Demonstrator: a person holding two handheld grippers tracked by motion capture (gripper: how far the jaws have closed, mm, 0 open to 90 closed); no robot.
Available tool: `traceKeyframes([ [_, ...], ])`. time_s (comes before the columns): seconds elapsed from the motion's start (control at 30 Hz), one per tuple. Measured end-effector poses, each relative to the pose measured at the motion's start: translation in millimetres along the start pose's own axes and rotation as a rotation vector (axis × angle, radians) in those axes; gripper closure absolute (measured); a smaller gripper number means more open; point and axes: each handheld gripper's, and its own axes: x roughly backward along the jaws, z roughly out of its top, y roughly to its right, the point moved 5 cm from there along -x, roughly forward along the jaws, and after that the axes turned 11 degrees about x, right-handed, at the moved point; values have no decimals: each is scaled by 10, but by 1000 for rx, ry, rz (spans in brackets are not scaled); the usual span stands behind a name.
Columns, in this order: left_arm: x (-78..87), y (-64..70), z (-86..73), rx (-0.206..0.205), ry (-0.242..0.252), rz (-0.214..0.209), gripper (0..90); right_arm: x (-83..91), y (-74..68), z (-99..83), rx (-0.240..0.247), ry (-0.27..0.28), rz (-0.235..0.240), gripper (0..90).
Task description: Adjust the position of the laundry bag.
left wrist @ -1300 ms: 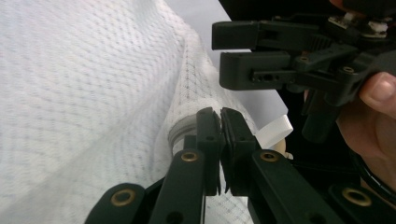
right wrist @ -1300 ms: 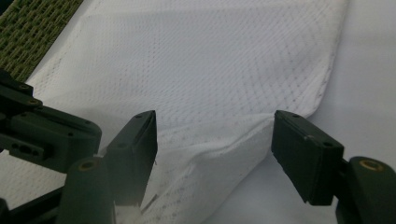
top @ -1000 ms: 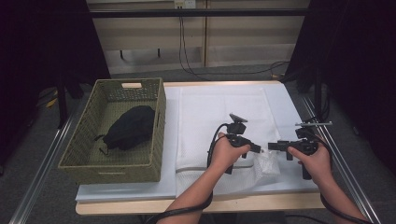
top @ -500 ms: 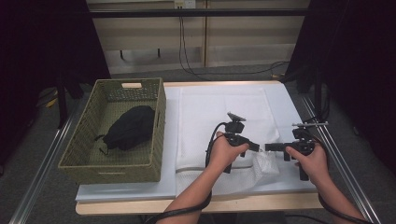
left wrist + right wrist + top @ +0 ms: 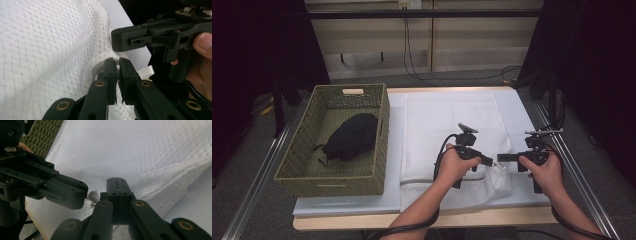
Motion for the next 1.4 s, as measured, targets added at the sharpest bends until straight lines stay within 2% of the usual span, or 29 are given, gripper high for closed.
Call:
traceKeyframes([
  [0.1,0,14,-13,2,-14,-12,863,4,9,-5,-1,-2,-4,900],
  [0.23,22,-8,6,-1,-18,3,865,11,7,-13,6,-7,-12,900],
  [0.4,79,-35,32,11,-10,-3,867,24,10,-2,14,3,-30,900],
  [0.43,96,-43,38,4,-14,7,867,26,15,1,14,10,-24,874],
  [0.47,111,-46,54,8,-5,2,867,23,15,-1,7,8,-14,810],
  [0.5,146,-66,82,17,4,9,867,30,19,5,10,26,-19,688],
  [0.53,146,-66,82,17,4,9,867,30,19,5,10,26,-19,688],
  [0.57,172,-88,99,27,6,12,867,42,13,11,6,34,-24,625],
  [0.6,172,-88,99,27,6,12,867,42,13,11,6,34,-24,625],
  [0.63,206,-114,110,20,6,18,867,50,16,9,13,31,-37,538],
  [0.7,214,-110,113,28,8,8,867,44,18,4,1,29,-28,511],
  [0.73,228,-124,119,19,18,28,867,44,18,4,1,29,-28,511],
  [0.77,232,-121,122,19,17,13,867,16,0,-5,-8,23,-14,456],
  [0.83,241,-112,122,25,22,10,867,-4,-14,-11,-8,18,-7,448],
  [0.87,240,-102,119,25,19,5,867,-22,-27,-16,-8,12,-4,449],
  [0.9,239,-106,121,8,19,10,867,-55,-59,-22,-16,-3,12,493],
  [1.0,219,-91,114,20,18,4,867,-87,-99,-20,-37,-11,76,597],
  [1.03,219,-91,114,20,18,4,867,-91,-106,-14,-41,-5,80,654],
  [1.07,205,-82,113,27,20,0,867,-91,-106,-14,-41,-5,80,654],
  [1.1,204,-101,112,13,13,11,867,-93,-108,-10,-40,-7,81,699],
  [1.13,196,-98,109,26,17,10,867,-93,-114,-8,-45,-14,96,754],
  [1.17,207,-123,104,22,8,2,867,-67,-111,5,-47,7,111,856],
  [1.37,189,-83,90,15,6,-3,865,-18,-109,17,-58,22,135,873],
  [1.4,180,-74,82,14,-2,-16,864,-9,-100,18,-55,25,131,873],
])
